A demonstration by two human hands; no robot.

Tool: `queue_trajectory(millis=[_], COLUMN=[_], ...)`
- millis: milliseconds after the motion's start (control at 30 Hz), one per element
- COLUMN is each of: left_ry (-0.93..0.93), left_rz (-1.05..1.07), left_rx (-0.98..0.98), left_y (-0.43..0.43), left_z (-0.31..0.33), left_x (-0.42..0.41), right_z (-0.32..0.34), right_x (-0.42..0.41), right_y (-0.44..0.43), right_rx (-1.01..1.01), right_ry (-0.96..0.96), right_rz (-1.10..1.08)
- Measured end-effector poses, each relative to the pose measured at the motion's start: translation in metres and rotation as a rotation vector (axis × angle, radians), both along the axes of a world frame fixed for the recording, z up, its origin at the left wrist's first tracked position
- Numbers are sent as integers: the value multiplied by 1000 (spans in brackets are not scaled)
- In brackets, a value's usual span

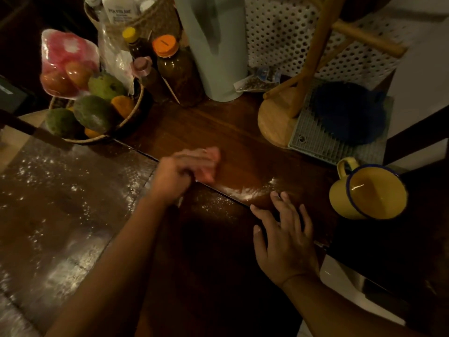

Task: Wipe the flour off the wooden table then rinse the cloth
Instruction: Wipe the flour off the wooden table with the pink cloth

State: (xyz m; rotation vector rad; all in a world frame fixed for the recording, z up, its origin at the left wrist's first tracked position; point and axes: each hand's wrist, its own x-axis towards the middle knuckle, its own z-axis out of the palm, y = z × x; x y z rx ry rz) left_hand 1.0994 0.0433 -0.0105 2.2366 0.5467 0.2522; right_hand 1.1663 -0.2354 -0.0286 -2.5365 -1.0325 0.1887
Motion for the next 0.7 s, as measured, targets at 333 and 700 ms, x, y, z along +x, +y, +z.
queue_trajectory(millis=[333, 700], left_ry=[18, 67], left_rz=[-141, 580], left_rx=[230, 106], left_y=[-95, -75], left_z=[-3, 6], left_x=[-58, -18], right_z=[2, 7], right_x=[0, 1], right_y=[0, 1], right_rx=[1, -52], right_ry=[10, 56], right_rz=[11, 49])
